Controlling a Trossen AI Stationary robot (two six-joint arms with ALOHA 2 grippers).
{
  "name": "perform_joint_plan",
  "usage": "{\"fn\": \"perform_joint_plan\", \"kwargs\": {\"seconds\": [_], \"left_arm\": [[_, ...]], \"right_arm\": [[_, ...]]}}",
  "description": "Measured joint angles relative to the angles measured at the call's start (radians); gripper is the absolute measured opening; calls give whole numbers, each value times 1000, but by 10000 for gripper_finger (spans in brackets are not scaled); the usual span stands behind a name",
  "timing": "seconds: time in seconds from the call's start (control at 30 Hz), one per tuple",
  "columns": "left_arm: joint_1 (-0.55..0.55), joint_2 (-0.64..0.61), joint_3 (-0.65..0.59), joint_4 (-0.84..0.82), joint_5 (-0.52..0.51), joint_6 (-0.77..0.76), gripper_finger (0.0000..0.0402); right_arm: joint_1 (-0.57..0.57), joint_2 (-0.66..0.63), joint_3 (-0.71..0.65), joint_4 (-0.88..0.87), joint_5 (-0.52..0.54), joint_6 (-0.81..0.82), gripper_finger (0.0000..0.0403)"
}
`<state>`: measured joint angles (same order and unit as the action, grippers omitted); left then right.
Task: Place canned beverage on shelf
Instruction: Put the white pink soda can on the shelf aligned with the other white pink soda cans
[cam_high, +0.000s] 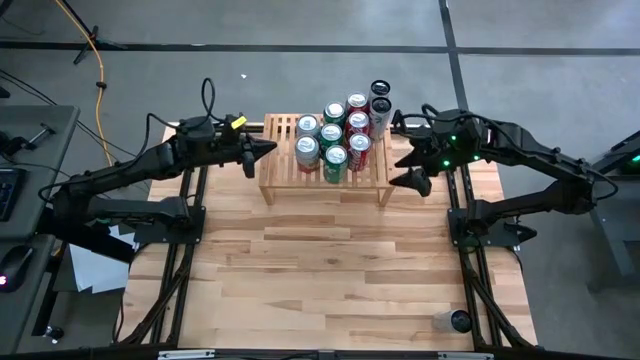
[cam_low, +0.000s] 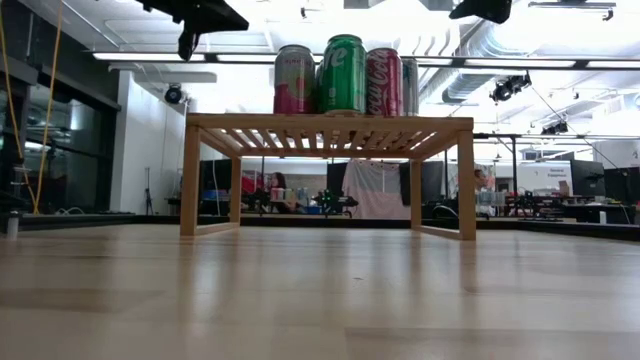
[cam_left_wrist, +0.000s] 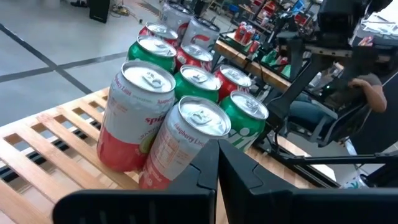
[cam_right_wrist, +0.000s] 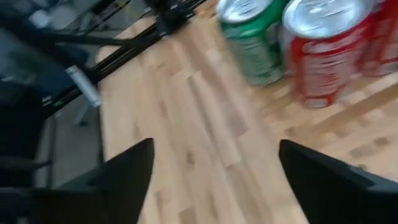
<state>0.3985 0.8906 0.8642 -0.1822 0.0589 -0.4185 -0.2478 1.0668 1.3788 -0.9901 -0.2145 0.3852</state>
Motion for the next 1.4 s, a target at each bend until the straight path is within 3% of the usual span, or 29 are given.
{"fn": "perform_joint_plan", "kwargs": {"seconds": [0.13, 0.3, 0.4, 0.5, 0.73, 0.87, 1.0, 1.17, 1.4], "left_arm": [[0, 0, 0, 8, 0, 0, 0], [0, 0, 0, 8, 0, 1, 0], [0, 0, 0, 8, 0, 11, 0], [0, 0, 0, 8, -1, 41, 0], [0, 3, 0, 8, -32, 90, 0], [0, 4, -1, -10, -10, 97, 0], [0, 4, -1, -27, 24, 142, 0], [0, 4, -1, -30, 26, 160, 0], [0, 4, -1, -30, 26, 135, 0]], "right_arm": [[0, 0, 0, 0, -117, 4, 362], [30, 0, 0, -16, -260, 145, 369], [106, 0, 1, -69, -268, 277, 369], [219, 4, 1, -176, -259, 446, 369], [556, 82, 1, -385, -201, 1026, 369], [751, 164, 1, -362, -191, 1304, 369], [894, 262, 1, -273, -278, 1524, 369], [1001, 386, 1, -194, -358, 1652, 369], [1064, 503, -20, -192, -471, 1590, 369]]}}
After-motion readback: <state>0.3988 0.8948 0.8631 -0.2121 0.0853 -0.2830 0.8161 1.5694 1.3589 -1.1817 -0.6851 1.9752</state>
